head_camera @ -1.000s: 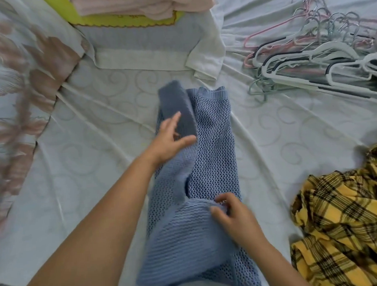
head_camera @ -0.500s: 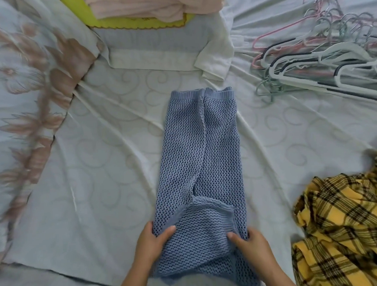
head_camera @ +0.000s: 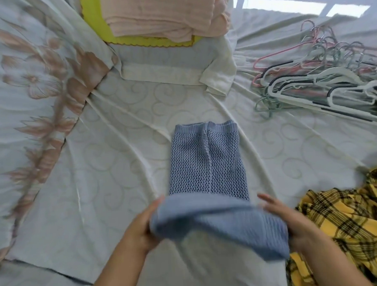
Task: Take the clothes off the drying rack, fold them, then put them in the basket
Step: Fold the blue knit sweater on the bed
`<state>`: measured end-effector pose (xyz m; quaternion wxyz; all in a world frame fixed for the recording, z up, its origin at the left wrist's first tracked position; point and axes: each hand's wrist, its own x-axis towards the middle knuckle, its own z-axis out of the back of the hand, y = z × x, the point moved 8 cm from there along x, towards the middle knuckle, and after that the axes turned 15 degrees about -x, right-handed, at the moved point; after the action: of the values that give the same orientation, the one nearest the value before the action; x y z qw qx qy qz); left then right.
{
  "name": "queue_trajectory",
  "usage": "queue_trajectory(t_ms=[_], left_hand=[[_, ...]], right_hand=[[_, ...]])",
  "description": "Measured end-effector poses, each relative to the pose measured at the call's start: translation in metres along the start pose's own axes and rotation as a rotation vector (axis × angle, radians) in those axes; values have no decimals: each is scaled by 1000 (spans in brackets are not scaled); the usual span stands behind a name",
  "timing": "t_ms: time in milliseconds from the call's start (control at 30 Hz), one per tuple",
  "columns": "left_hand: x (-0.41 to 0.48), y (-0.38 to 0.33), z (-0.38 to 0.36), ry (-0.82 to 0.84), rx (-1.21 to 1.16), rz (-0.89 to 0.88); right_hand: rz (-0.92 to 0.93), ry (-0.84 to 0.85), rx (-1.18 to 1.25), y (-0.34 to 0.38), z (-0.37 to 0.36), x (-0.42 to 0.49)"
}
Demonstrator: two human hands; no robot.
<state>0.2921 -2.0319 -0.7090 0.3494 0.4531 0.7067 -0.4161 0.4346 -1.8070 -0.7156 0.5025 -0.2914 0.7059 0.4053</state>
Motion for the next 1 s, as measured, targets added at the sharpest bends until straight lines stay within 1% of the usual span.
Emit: queue_trajectory(t_ms=[33,67,100,133,167,200,233,267,300,333,367,400,467,533,600,667,700,733,767,833,900,967,1000], left_hand=[[10,-18,-17,53,-89,-31],[23,-35,-28,65,-197,-63],[33,-49,-36,67,-292,-97],[44,-61,-39,52,-342,-156],[53,-69,-38,12,-337,-221],[63,-74,-33,-33,-249,-284],[70,-76,-26,-81,-95,-342],[75,-74,-18,-153,102,-389],[77,-69,-8,-237,312,-419],[77,-63,-3,-294,509,-442],[76,-57,2,-327,645,-448],[77,-52,5,-341,695,-453],[76,-46,0,-317,652,-462],[81,-45,-5,-310,679,-452],[87,-50,-5,-349,774,-459],[90,-58,-7,-387,925,-522],[89,-65,-13,-397,1019,-592],[87,-73,-22,-389,1093,-685],[87,-82,-32,-372,1142,-774],[92,-101,-54,-336,1207,-898],[104,-115,-72,-332,1285,-923],[121,-121,-82,-338,1318,-855],[126,-123,-83,-347,1285,-813]], right_hand=[[11,40,60,25,-5,9],[38,39,122,45,-4,23],[86,24,239,63,0,36],[140,-13,346,80,5,49],[194,-93,435,90,14,59],[233,-148,469,95,19,68],[268,-191,418,95,20,72],[310,-225,297,95,19,74],[366,-294,150,93,20,74],[420,-382,28,88,23,73],[449,-471,-62,80,27,72],[463,-549,-126,71,30,72],[489,-668,-279,59,30,69],[541,-704,-436,62,25,69],[617,-767,-579,86,20,68],[741,-823,-767,127,13,64],[768,-811,-785,145,12,64],[766,-770,-712,160,11,62],[771,-722,-569,173,12,60],[732,-698,-326,185,25,62],[684,-686,-323,183,33,70],[587,-670,-415,162,36,85],[541,-660,-436,148,37,92]])
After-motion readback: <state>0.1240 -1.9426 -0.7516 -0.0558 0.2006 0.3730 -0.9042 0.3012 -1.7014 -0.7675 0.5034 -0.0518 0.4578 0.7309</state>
